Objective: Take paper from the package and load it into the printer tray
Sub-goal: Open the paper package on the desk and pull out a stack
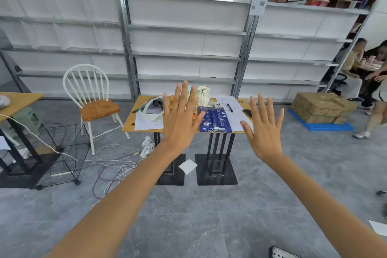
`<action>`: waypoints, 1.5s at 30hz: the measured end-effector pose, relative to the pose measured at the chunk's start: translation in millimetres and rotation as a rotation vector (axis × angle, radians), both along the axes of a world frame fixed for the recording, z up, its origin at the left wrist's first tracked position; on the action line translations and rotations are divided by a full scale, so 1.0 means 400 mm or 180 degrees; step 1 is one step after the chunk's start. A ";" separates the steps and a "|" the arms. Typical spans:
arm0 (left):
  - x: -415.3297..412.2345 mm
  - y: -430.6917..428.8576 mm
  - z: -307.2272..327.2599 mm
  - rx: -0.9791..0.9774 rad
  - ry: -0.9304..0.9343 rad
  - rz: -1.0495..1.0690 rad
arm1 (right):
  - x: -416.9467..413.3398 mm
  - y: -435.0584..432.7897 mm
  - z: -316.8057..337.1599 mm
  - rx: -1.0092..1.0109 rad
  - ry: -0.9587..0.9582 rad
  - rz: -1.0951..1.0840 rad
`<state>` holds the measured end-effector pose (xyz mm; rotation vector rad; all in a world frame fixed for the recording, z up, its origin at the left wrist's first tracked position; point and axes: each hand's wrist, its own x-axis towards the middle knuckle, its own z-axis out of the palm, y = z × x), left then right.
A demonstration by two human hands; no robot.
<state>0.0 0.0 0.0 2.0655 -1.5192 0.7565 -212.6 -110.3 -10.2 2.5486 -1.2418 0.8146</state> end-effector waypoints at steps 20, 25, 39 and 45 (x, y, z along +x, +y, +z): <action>-0.094 -0.335 -0.164 0.0441 0.0242 0.0311 | -0.149 -0.379 -0.201 0.0600 0.0013 -0.0019; -0.068 -0.397 -0.181 0.0510 0.0236 0.0373 | -0.106 -0.432 -0.219 0.0730 0.0016 0.0126; 0.150 -0.652 -0.206 0.0525 0.0253 0.0197 | 0.157 -0.636 -0.243 0.0775 0.0106 0.0084; 0.238 -0.730 -0.223 0.0629 0.0095 0.0173 | 0.228 -0.715 -0.264 0.0712 0.0110 -0.0031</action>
